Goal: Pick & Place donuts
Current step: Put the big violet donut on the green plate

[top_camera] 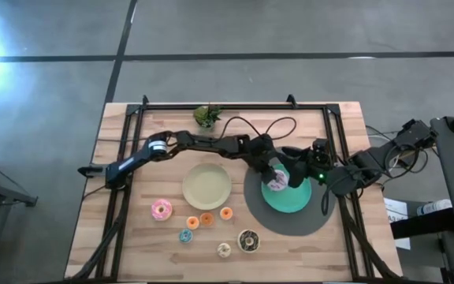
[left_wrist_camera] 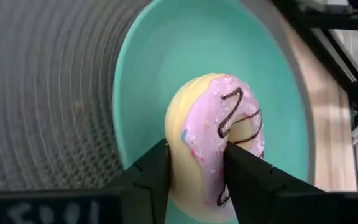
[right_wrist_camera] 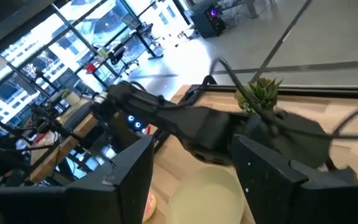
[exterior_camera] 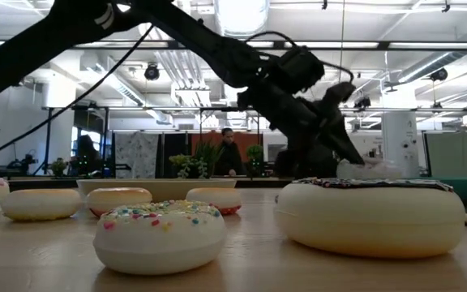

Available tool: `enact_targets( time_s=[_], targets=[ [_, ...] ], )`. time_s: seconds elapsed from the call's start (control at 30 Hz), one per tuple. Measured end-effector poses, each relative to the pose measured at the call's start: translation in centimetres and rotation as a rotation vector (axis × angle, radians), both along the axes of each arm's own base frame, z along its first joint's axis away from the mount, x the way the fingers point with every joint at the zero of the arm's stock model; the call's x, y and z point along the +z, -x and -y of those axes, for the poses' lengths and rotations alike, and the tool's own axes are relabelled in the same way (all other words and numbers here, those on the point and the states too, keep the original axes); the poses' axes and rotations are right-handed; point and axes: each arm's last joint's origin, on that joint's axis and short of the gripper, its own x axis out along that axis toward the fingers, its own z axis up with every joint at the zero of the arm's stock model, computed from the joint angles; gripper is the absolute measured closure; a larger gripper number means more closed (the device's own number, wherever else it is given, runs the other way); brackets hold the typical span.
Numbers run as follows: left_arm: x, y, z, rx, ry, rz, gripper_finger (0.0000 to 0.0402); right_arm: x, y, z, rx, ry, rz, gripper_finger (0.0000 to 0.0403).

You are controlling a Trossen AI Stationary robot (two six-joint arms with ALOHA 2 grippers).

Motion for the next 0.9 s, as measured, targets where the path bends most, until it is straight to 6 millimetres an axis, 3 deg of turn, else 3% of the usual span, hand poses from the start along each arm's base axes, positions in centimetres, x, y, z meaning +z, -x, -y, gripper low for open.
enact_targets(
  time_s=[0.13,0.37,0.73,0.9],
  targets=[
    [1.5,0.1,0.2,-0.063,-0.084,0.063,0.0284,0.1,0.2,0.1,0.000,0.000,-0.001,0.0195],
    [0.5,0.7,1.0,-0.028,-0.221,-0.049,0.0284,0.0,0.3,0.2,0.000,0.006,-0.007,0.0195],
    [1.6,0.6,2.7,-0.089,-0.466,-0.015,0.0284,-0.3,0.4,0.2,-0.008,0.004,-0.024,0.0195],
    [1.8,0.6,3.1,-0.122,-0.424,0.002,0.0284,-0.3,0.4,0.2,-0.008,0.001,-0.027,0.0195]
  ],
)
